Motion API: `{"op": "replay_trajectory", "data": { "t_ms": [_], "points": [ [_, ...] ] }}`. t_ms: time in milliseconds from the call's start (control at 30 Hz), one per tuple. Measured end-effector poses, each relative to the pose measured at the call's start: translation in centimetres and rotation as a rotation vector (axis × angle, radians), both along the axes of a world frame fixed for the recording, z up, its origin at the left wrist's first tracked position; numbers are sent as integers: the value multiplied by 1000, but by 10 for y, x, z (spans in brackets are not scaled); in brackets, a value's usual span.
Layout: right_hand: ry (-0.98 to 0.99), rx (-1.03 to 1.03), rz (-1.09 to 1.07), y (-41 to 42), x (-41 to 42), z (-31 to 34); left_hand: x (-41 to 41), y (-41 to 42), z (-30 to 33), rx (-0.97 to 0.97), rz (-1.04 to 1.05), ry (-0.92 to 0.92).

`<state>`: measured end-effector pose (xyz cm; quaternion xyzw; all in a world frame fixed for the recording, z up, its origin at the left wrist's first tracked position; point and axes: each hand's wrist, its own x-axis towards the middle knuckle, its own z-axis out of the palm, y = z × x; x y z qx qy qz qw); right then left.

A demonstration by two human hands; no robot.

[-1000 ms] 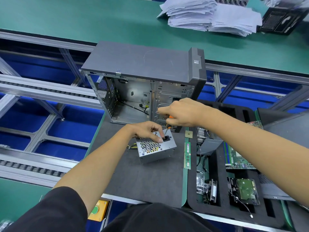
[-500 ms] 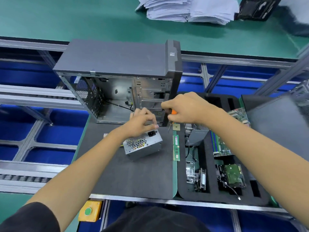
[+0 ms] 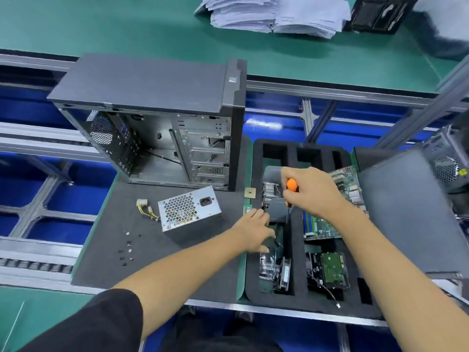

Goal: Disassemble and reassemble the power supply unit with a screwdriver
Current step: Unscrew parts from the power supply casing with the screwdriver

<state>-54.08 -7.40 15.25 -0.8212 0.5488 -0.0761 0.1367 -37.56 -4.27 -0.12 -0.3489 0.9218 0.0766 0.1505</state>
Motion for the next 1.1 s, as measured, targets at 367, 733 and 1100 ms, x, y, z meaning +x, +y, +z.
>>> {"op": "replay_trajectory", "data": {
  "t_ms": [367, 733, 1100],
  "points": [
    [-460, 393, 146, -30, 141, -75, 156, 139, 31, -72, 1502, 894],
    [-9, 762, 227, -81, 184, -90, 238, 60, 25, 634, 1290, 1233],
    [53, 166, 108, 27, 172, -101, 245, 88, -3, 214, 1034, 1164]
  ]
}}
